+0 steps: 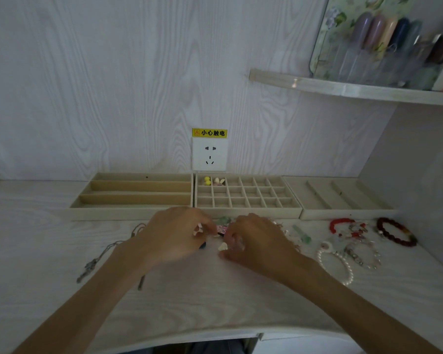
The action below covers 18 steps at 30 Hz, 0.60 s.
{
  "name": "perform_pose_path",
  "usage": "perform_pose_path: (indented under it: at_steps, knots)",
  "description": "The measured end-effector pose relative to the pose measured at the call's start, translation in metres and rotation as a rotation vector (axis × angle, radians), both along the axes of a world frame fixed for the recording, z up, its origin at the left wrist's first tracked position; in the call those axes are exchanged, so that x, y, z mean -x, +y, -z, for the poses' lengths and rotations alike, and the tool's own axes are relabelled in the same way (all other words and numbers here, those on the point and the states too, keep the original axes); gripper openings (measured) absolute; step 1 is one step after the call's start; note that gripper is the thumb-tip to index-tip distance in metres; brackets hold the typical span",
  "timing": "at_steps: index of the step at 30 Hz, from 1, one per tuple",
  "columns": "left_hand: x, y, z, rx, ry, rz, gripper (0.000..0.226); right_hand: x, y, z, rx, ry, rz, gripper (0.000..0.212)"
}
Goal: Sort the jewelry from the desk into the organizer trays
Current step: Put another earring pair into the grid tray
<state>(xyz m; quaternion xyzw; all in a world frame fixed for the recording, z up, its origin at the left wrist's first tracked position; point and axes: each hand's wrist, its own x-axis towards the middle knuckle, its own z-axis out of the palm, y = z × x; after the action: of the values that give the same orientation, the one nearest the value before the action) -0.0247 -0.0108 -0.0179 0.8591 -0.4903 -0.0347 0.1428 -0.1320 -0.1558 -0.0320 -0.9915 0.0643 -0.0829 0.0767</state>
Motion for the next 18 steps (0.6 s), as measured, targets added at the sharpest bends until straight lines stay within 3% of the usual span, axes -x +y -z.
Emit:
perform_pose_path:
  at_steps: [3, 5, 9, 14, 16, 18]
  knots:
    - [-0.008, 0.005, 0.007, -0.062, 0.056, 0.007, 0.026, -0.007, -0.002, 0.005, -0.016, 0.030, 0.005, 0.022]
    - [-0.014, 0.006, 0.006, -0.021, 0.160, 0.044, 0.029, -0.007, -0.006, 0.000, -0.165, 0.001, -0.009, 0.022]
    - [-0.021, -0.001, -0.004, 0.173, 0.671, 0.154, 0.036, -0.010, -0.012, -0.024, -0.614, -0.066, -0.019, 0.024]
    - [-0.020, -0.031, -0.014, 0.309, 1.029, 0.082, 0.031, -0.025, -0.021, -0.038, -0.937, -0.206, 0.118, 0.033]
    - [-0.020, -0.044, -0.018, 0.362, 1.118, 0.010, 0.030, -0.035, -0.024, -0.040, -1.021, -0.240, 0.184, 0.033]
    - [-0.022, -0.055, -0.021, 0.402, 1.076, -0.055, 0.030, -0.047, -0.028, -0.042, -1.111, -0.250, 0.255, 0.028]
